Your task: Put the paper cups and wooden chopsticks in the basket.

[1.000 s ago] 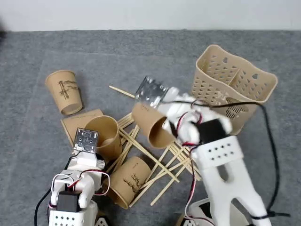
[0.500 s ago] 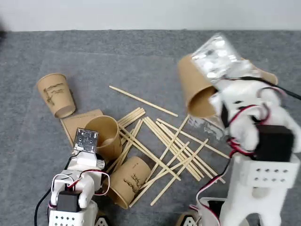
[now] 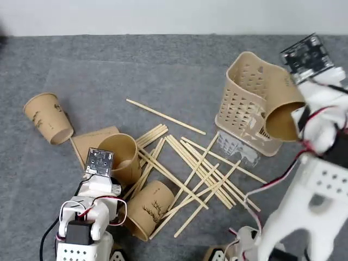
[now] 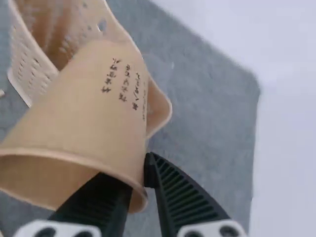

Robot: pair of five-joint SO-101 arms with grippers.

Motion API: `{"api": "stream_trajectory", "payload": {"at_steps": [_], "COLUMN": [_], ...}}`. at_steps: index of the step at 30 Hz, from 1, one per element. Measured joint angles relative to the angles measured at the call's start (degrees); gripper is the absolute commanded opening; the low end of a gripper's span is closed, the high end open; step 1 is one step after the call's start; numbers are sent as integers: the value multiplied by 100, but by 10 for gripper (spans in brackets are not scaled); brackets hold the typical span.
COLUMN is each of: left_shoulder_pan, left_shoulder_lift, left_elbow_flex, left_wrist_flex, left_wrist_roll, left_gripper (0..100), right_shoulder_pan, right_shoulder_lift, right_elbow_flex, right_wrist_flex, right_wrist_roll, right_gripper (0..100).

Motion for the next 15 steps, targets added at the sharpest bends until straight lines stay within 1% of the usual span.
{"api": "stream_trajectory", "payload": {"at_steps": [4,10,12,15], "left_shoulder_pan": [0,0,0,0], "left_shoulder_lift": [0,0,0,0], "left_elbow_flex": [0,0,0,0], "left_wrist_flex": [0,0,0,0], "left_wrist_roll": [0,0,0,0], "left_gripper": [15,15,15,15], "right_shoulder_pan": [273,316,316,325], "right_shoulder_lift": [316,325,360,369], "right_elbow_flex": [0,-79,-185,-220], "right_wrist_flex": [-88,-114,-114,-114], "right_wrist_roll": [0,18,35,35], "right_gripper": [8,11,48,138]}}
